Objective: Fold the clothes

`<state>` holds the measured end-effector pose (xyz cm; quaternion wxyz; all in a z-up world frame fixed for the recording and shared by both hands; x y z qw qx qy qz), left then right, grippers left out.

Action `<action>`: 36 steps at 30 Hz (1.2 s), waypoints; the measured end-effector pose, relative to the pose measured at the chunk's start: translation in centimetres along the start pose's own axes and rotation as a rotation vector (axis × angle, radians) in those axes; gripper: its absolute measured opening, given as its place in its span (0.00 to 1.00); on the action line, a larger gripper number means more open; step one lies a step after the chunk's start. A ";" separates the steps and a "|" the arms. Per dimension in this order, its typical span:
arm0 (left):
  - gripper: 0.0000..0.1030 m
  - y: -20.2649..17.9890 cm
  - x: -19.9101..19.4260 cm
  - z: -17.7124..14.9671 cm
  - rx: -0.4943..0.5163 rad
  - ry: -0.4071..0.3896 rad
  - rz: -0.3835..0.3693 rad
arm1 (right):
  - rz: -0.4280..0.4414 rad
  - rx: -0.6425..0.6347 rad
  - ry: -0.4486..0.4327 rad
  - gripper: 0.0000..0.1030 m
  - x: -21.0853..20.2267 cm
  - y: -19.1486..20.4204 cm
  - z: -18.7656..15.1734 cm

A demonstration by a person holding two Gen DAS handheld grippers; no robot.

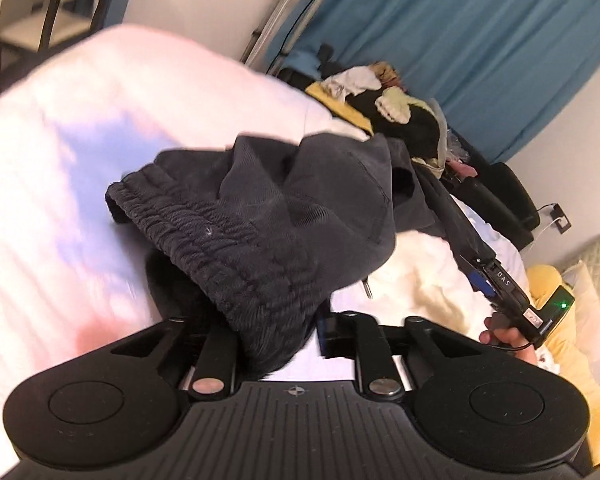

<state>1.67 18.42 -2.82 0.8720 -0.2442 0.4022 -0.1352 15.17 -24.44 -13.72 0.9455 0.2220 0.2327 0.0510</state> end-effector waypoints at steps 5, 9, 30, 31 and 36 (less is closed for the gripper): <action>0.51 0.2 0.5 -3.1 -0.032 0.067 0.005 | 0.033 0.040 0.019 0.86 -0.8 0.0 -0.1; 0.91 0.2 -1.9 -4.7 -0.032 0.030 0.101 | 0.045 0.054 0.032 0.86 -0.7 -0.1 -0.3; 0.88 -11.3 18.3 -3.4 0.439 -0.045 0.088 | 0.283 0.489 0.267 0.86 3.4 -2.2 1.0; 0.88 -11.1 19.0 -4.0 0.463 -0.030 0.086 | 0.271 0.480 0.274 0.86 4.2 -2.1 1.4; 0.76 -11.1 21.3 -6.2 0.663 -0.030 0.220 | 0.296 0.499 0.291 0.85 9.5 -0.3 3.2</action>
Point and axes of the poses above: each gripper's, at about its wrist camera, not at the fingertips, and x roughly the way its jaws point, y to its left, z to its top, the point moved 1 cm from there along x, roughly the way its jaws point, and after that the axes turned 2 degrees about y, right-handed, at the moved point
